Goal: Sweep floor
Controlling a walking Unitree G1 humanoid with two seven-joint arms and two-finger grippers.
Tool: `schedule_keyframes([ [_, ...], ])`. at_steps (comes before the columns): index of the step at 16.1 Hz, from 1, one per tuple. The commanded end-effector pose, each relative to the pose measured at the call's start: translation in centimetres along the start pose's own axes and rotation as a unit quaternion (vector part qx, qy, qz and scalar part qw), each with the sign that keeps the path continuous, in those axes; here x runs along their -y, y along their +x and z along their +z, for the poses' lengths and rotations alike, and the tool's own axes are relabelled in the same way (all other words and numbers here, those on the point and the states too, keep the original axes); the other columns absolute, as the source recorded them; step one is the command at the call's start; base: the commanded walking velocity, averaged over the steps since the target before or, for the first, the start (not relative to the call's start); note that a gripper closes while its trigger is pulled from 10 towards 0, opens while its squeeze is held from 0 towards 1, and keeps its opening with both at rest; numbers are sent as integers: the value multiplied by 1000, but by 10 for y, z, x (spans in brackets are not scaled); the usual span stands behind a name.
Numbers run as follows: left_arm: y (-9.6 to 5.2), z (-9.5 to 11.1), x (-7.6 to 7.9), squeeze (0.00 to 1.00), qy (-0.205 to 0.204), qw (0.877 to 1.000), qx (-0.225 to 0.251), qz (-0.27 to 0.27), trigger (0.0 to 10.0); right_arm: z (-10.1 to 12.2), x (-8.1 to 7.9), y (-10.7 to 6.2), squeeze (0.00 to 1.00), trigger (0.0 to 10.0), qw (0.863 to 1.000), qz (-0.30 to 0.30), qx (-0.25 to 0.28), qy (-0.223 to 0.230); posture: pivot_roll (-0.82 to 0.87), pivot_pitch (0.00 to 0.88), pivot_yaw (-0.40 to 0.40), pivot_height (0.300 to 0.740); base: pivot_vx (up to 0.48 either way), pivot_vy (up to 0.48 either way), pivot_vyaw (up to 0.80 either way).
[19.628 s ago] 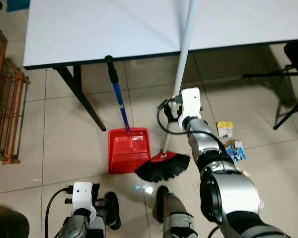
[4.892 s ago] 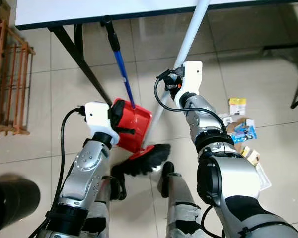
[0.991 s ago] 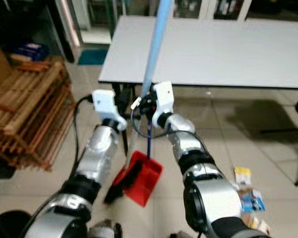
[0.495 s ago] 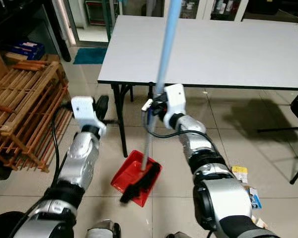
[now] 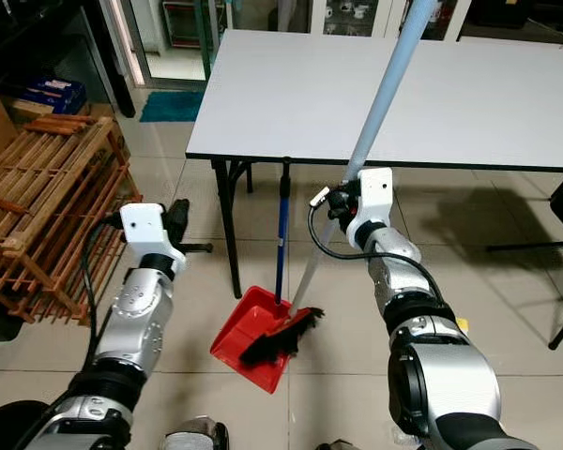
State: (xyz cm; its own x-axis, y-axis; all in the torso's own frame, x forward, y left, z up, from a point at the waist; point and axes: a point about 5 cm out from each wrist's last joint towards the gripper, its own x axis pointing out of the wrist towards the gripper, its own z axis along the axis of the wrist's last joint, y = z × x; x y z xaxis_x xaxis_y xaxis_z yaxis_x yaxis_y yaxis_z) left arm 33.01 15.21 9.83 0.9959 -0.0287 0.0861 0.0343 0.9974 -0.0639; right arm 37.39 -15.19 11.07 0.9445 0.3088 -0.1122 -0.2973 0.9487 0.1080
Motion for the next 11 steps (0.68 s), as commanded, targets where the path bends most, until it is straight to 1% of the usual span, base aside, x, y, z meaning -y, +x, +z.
schedule_keyframes([
  [1, 3, 6, -3, 0, 1, 1000, 8, 5, 10000, 1, 2, -2, 0, 10000, 1000, 1, 7, -13, 16, 0, -16, 740, 0, 0, 0],
  [4, 7, 9, -1, 0, 10, 1000, 10, -1, 10000, 2, -1, -2, 0, 10000, 1000, 7, 14, -27, 10, 0, -13, 740, 0, 0, 0],
  [5, 8, 11, 2, 0, 8, 1000, 12, 0, 10000, 7, 3, -2, 0, 10000, 999, 2, 22, -41, 4, 0, -11, 740, 0, 0, 0],
  [6, 9, 12, 2, 0, 6, 1000, 17, 2, 10000, 15, 11, -3, 0, 10000, 998, -10, 31, -50, 6, 0, -12, 740, 0, 0, 0],
  [8, 8, 17, 3, 0, 5, 1000, 27, 2, 10000, 30, 23, -3, 0, 10000, 997, -29, 49, -45, 2, 0, -15, 740, 0, 0, 0],
  [9, 8, 19, 4, 0, 3, 1000, 30, 1, 10000, 34, 24, -2, 0, 10000, 997, -31, 55, -41, 2, 0, -15, 740, 0, 0, 0],
  [11, 10, 19, 7, 0, 3, 1000, 30, -3, 10000, 33, 18, 0, 0, 10000, 997, -27, 54, -40, 9, 0, -22, 740, 0, 0, 0],
])
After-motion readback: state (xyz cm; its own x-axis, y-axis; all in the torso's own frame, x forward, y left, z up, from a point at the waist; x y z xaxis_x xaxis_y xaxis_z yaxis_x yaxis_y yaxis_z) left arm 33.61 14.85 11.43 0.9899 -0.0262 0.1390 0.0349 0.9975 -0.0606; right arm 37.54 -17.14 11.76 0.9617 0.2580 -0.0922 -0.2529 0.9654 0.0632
